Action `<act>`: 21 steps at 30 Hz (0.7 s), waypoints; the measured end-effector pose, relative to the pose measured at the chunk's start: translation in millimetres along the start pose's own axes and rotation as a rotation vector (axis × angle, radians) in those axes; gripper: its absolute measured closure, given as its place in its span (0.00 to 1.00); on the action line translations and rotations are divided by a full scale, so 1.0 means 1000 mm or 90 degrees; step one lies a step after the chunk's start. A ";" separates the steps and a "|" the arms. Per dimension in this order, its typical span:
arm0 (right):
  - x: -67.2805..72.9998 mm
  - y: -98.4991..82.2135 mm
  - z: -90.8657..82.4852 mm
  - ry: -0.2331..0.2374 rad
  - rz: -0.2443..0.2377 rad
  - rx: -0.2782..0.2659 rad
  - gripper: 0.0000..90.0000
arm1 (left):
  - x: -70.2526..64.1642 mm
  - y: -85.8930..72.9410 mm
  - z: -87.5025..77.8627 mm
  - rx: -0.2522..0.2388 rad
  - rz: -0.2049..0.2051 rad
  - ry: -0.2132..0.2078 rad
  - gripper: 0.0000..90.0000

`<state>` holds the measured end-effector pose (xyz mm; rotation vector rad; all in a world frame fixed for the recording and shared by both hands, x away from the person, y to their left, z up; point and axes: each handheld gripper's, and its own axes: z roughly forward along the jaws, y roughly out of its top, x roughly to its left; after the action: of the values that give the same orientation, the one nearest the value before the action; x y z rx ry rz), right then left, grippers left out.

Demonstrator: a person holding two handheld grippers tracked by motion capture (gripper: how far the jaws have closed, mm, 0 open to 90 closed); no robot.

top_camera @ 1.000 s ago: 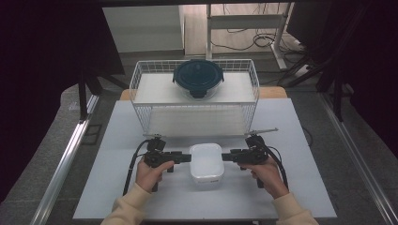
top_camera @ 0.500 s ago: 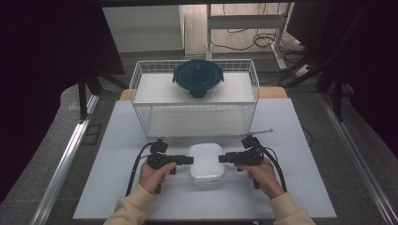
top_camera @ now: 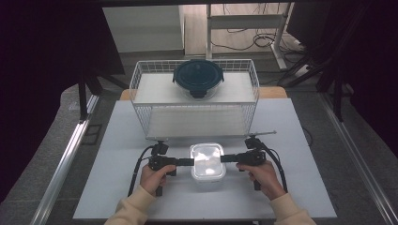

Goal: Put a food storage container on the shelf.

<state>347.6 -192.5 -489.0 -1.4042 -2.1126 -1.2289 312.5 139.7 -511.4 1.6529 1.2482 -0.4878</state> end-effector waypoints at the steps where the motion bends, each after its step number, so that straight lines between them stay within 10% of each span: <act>1: 0.000 -0.001 -0.001 0.004 0.002 -0.002 0.80 | -0.001 0.000 -0.001 0.000 -0.002 -0.004 0.80; 21: 0.019 -0.003 -0.020 0.030 -0.040 -0.031 0.88 | -0.025 -0.002 -0.021 -0.024 0.055 -0.005 0.90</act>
<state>332.7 -198.1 -466.3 -1.3247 -2.1236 -1.3332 296.6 145.8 -483.6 1.6637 1.1690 -0.4144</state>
